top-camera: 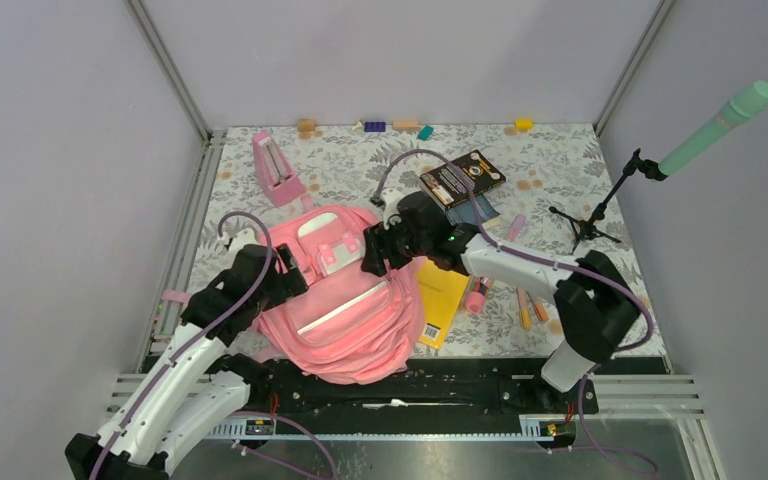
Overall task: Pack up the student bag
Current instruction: Unzip the student bag at the center of the board.
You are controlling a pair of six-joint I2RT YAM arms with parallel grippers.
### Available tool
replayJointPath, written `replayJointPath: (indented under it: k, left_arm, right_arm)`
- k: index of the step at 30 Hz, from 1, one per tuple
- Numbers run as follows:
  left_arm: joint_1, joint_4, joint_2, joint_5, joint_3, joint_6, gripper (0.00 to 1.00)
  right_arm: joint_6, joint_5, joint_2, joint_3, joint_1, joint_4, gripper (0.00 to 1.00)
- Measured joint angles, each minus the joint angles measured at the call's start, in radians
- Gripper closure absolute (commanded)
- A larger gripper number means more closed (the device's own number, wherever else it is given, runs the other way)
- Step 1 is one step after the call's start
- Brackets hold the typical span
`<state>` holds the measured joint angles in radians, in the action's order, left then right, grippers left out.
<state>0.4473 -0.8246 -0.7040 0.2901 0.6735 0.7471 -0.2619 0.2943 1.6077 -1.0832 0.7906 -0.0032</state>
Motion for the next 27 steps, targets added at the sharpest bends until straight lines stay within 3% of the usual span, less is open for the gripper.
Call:
replayJointPath:
  k: [3,6,15,20,22,25,27]
  left_arm:
    - [-0.050,-0.003,0.018,0.034,-0.005,0.003,0.01]
    - [-0.108,0.016,0.018,0.057,-0.007,-0.002,0.01]
    - [-0.262,0.132,-0.032,0.077,-0.090,-0.003,0.04]
    - [-0.277,0.201,-0.113,0.067,-0.125,0.005,0.27]
    - [-0.277,0.226,-0.125,0.061,-0.138,0.007,0.47]
    - [-0.279,0.247,-0.124,0.061,-0.151,0.006,0.70]
    - [-0.285,0.253,-0.124,0.063,-0.156,0.002,0.86]
  right_arm:
    - [0.017,-0.042,0.074,-0.038,0.042,-0.041,0.33]
    - [0.023,-0.082,0.117,-0.047,0.066,-0.072,0.41]
    - [0.006,-0.103,0.130,-0.047,0.077,-0.086,0.57]
    - [-0.022,-0.119,0.130,-0.040,0.078,-0.082,0.77]
    - [-0.036,-0.121,0.130,-0.029,0.078,-0.071,0.88]
    - [-0.069,-0.122,0.126,-0.005,0.078,-0.042,1.00]
    - [-0.087,-0.124,0.111,0.014,0.077,-0.031,1.00]
